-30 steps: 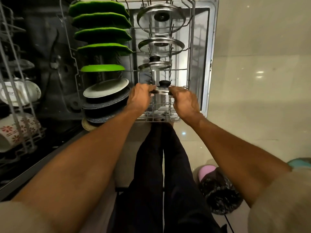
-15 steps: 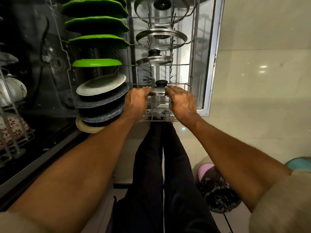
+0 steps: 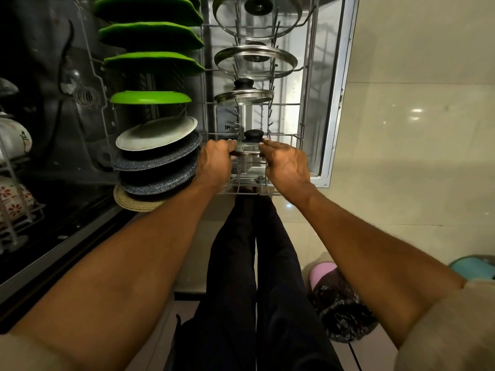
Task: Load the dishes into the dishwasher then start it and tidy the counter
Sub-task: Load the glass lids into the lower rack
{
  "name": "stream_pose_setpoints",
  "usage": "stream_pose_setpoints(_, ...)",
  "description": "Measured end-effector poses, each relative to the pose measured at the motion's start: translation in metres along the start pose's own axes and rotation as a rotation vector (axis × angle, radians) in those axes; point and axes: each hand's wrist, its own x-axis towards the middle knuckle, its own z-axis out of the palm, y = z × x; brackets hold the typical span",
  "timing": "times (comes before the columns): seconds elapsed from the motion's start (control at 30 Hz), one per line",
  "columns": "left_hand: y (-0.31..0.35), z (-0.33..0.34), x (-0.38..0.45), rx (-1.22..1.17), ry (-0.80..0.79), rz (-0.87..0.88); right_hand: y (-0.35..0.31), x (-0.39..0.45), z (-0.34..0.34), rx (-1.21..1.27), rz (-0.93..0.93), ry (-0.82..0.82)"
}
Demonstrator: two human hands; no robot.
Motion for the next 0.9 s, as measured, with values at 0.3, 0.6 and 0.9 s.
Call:
stream_pose_setpoints(0.3, -0.002, 0.017, -0.021, -0.07, 0.084, 0.275, 0.022, -0.03, 0.01, 0.018, -0.094, 0.264)
stream_pose_setpoints(0.6, -0.003, 0.009, -0.021, -0.107, 0.146, 0.312, 0.014, -0.031, 0.007, 0.04, -0.18, 0.374)
stream_pose_setpoints(0.9, -0.017, 0.017, -0.018, -0.112, 0.139, 0.267, 0.008, -0.021, 0.011, 0.032, -0.205, 0.363)
